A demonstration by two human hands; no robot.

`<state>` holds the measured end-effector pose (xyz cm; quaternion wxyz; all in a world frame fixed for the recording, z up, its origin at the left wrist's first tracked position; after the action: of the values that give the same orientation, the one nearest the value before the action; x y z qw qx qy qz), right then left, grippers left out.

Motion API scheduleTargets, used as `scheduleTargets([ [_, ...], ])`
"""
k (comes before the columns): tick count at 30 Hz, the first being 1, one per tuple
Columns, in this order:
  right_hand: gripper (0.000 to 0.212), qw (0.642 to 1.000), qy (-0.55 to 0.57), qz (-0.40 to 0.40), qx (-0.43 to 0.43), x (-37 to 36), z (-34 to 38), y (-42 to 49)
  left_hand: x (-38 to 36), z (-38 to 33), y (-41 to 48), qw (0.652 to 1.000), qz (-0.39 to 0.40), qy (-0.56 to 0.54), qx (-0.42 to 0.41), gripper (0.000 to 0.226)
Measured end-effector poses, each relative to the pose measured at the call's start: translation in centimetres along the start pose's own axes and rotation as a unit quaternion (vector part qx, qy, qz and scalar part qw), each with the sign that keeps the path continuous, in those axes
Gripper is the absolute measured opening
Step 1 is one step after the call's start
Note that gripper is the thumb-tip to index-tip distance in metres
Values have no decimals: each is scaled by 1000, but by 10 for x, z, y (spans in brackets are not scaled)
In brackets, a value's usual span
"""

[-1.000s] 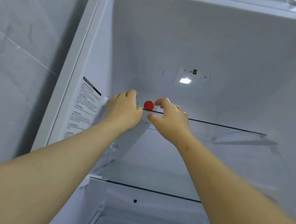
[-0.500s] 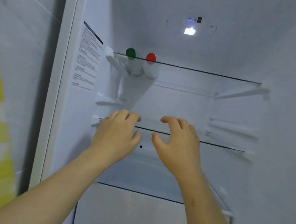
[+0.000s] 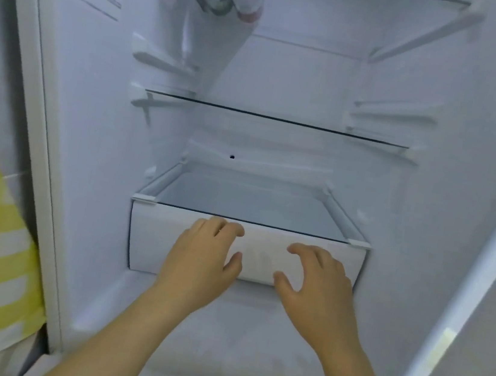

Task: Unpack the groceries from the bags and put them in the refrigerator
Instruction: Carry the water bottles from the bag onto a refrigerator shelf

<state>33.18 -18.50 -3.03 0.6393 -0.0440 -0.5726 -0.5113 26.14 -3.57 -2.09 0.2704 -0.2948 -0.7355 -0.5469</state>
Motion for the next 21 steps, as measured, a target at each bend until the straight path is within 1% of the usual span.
scheduleTargets([
  [4,44,999,-3,7,-50,-8,-15,-33,-24,-10,-17,998,39,-25,-34,32],
  [6,46,996,-4,14,-84,-12,-21,-50,-36,-16,-27,996,64,-47,-49,27],
  [8,49,993,-13,19,-117,-14,-25,-70,-47,-24,-39,992,88,-55,-76,29],
  [12,43,981,-19,11,-191,-15,-29,-118,-64,-42,-64,978,137,-87,-133,29],
  [15,43,967,-35,9,-252,-14,-28,-162,-74,-59,-90,958,178,-122,-186,30],
  [19,44,933,-63,0,-355,-2,-29,-232,-80,-96,-131,923,212,-179,-265,28],
  [21,44,913,-84,-12,-399,6,-27,-269,-82,-119,-156,900,251,-201,-295,27],
])
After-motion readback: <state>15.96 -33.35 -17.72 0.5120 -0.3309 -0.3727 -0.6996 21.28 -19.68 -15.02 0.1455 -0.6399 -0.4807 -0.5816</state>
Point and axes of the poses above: each hand's wrist, its own y-axis towards the middle knuckle, its own x-axis out of the back of the hand, z = x × y, the point moved 5 cm from there along y, towards the middle knuckle, and after that the axes turned 2 degrees about x, right-handed, at the moved point
